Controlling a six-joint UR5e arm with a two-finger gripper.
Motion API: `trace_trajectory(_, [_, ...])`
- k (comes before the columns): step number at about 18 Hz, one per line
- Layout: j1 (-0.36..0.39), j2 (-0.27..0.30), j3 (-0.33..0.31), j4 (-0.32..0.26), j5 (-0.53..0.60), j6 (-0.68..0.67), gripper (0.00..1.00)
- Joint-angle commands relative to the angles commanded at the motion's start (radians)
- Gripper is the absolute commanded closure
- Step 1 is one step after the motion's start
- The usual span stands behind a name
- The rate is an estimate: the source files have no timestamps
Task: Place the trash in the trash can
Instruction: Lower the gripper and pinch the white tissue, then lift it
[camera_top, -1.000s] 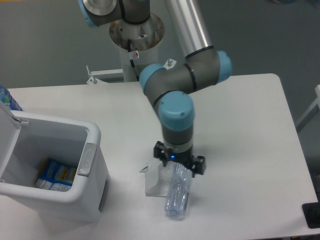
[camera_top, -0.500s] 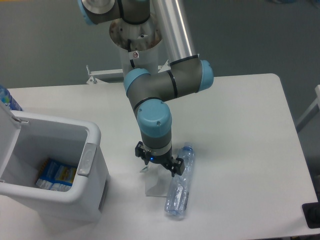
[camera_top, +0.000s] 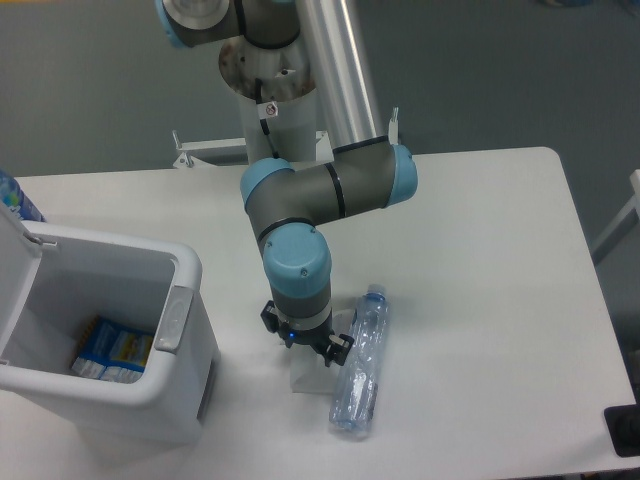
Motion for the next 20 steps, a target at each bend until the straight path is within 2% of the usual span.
trace_trajectory(2, [0.002,0.003,0.003,0.000,0.000,0.000,0.88])
trace_trajectory(5, [0.002,0.009,0.005,0.000,0.000,-0.008,1.00])
trace_trajectory(11, [0.009,0.032,0.014,-0.011,-0.037,-0.017,1.00])
trace_trajectory(16, [0.073,0.075,0.021,-0.012,-0.268,-0.021,1.00])
trace_trajectory(20, [0.107,0.071,0.060,-0.014,-0.440,-0.099,1.00])
